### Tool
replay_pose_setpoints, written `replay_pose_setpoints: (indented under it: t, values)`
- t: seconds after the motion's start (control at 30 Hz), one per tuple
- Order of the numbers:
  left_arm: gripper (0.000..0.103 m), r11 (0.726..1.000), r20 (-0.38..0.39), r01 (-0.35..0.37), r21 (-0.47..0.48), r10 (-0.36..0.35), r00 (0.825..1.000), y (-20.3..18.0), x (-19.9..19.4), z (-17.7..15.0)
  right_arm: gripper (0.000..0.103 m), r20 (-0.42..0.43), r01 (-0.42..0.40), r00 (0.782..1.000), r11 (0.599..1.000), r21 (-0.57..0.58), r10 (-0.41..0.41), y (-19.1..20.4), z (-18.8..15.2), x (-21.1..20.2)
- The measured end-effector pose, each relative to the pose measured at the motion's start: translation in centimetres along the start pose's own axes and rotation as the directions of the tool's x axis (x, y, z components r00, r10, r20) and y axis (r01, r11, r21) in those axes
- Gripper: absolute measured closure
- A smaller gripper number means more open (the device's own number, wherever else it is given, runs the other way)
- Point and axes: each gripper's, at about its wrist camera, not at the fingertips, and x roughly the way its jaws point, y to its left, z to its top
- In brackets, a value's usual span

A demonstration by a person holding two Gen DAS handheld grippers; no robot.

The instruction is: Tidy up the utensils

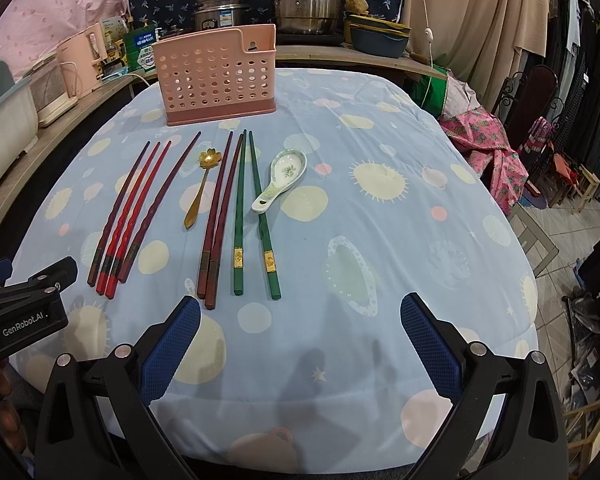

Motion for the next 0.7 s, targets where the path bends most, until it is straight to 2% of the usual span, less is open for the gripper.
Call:
replay_pose_setpoints:
  t: [0.5,0.7]
  values:
    - [0.007,1.000,-0.005,0.002,0.003,-0.002,1.000,0.13,0.09,-0.06,0.007,-0.001,-0.001,1.000,1.000,0.002,0.001,-0.04,0.00,0.01]
    - [0.007,0.999,-0.030,0.026,-0.033,-0.027,0.999,0.88,0.54,0.09,0.007,-0.010,0.004,1.000,1.000,0.014,-0.004,-0.35,-0.06,0.57]
